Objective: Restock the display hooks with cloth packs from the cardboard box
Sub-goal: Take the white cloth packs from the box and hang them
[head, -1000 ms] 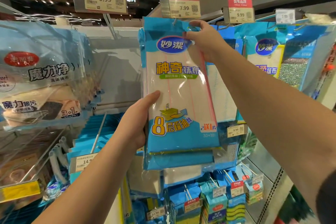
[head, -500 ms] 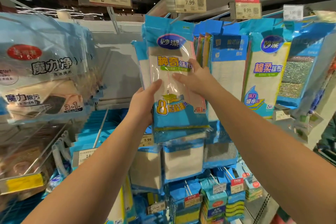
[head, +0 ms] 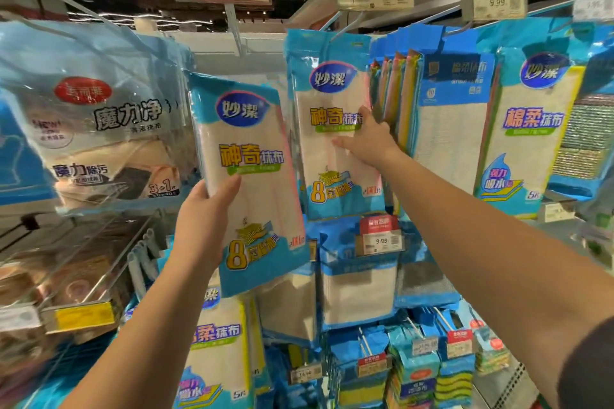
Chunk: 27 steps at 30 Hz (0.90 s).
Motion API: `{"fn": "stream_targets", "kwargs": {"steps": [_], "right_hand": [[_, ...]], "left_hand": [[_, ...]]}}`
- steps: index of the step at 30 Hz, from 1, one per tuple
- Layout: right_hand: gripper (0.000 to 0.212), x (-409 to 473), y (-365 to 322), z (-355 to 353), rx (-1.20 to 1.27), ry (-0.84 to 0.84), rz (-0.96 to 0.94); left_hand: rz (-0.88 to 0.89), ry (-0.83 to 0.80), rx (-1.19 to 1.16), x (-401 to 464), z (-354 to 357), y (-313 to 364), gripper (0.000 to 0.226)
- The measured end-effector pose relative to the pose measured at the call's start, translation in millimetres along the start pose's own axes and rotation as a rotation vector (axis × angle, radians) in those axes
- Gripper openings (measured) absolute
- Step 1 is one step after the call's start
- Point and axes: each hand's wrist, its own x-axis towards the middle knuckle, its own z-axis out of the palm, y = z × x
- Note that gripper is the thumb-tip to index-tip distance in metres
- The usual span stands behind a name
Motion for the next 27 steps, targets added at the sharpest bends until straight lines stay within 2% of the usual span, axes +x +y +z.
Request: {"fn": "stream_targets", "kwargs": {"steps": [5, 8, 11, 13, 15, 17, 20, 22, 25, 27], "right_hand": [[0.102, 7.6, 4.0, 17.7, 0.003, 0.046, -0.037], [0.093, 7.2, 5.5, 22.0, 0.005, 0.061, -0.028], [0.086, 3.9, 5.7, 20.7, -0.028, 0.085, 0.013], [0.069, -1.9, 4.7, 15.7, -0.038, 0.156, -0.023], [0.046, -10.1, 0.6, 5.9, 0.058, 0.216, -0.118], [0.034, -21.7, -10.9, -6.4, 0.259, 0.195, -0.175], [0.035, -28.3, -28.0, -24.7, 0.512, 0.096, -0.199], [0.036, -29.2, -34.2, -35.8, 0.587, 0.062, -0.229], [0.021, -31.7, -36.5, -47.9, 0.617, 0.111, -0.295], [0.021, -31.6, -36.0, -54.7, 0.729, 0.151, -0.342]], "left_hand": [[-0.033, -0.033, -0.044, -4.3, -8.5, -5.1, 0.019], [-0.045, -0.071, -0.050, -4.0, -8.5, -11.0, 0.014], [-0.047, -0.128, -0.039, -3.0, -6.5, -15.5, 0.021], [-0.048, -0.163, -0.036, -3.4, -3.2, -16.4, 0.026], [-0.044, -0.201, -0.047, -4.0, 1.7, -17.3, 0.024], [-0.039, -0.240, -0.052, -5.6, 8.1, -17.9, 0.019], [-0.027, -0.301, -0.047, -10.3, 19.5, -18.2, 0.017], [-0.016, -0.348, -0.031, -12.6, 26.9, -18.1, 0.029], [-0.022, -0.394, -0.034, -12.1, 35.0, -20.3, 0.039], [-0.029, -0.423, -0.040, -11.3, 39.0, -22.1, 0.037]]}}
